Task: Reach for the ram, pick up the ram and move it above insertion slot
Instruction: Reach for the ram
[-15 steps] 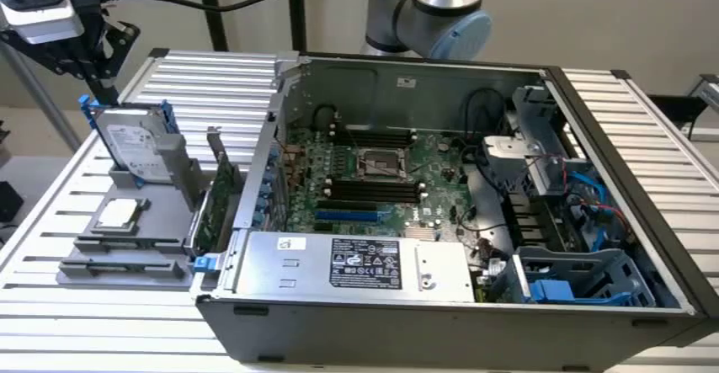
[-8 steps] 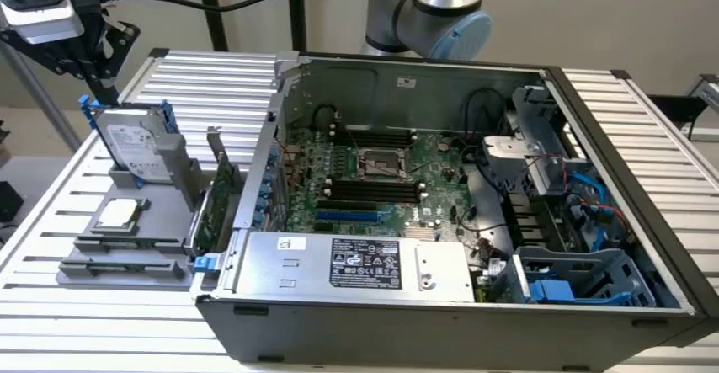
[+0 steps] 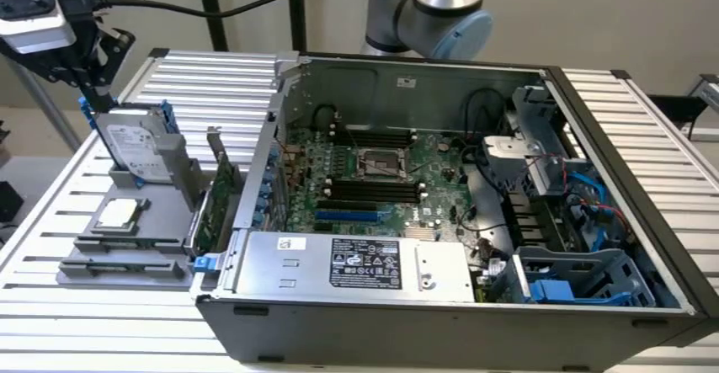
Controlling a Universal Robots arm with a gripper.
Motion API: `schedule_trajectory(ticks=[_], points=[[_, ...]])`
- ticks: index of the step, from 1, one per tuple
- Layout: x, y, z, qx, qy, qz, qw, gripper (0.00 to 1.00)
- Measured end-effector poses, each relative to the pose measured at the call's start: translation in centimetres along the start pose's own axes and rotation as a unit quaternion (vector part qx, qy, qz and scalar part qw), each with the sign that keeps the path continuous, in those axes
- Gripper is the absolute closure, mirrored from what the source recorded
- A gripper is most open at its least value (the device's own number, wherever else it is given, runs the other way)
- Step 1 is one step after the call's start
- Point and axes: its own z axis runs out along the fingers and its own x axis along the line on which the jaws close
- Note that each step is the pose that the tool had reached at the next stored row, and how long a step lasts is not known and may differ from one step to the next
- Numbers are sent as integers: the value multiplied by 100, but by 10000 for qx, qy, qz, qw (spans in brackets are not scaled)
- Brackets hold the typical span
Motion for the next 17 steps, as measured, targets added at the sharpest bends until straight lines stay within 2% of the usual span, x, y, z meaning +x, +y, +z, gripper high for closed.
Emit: schedule_trajectory(ticks=[17], points=[[16,-779,155,0,-2,-1,10000,89]])
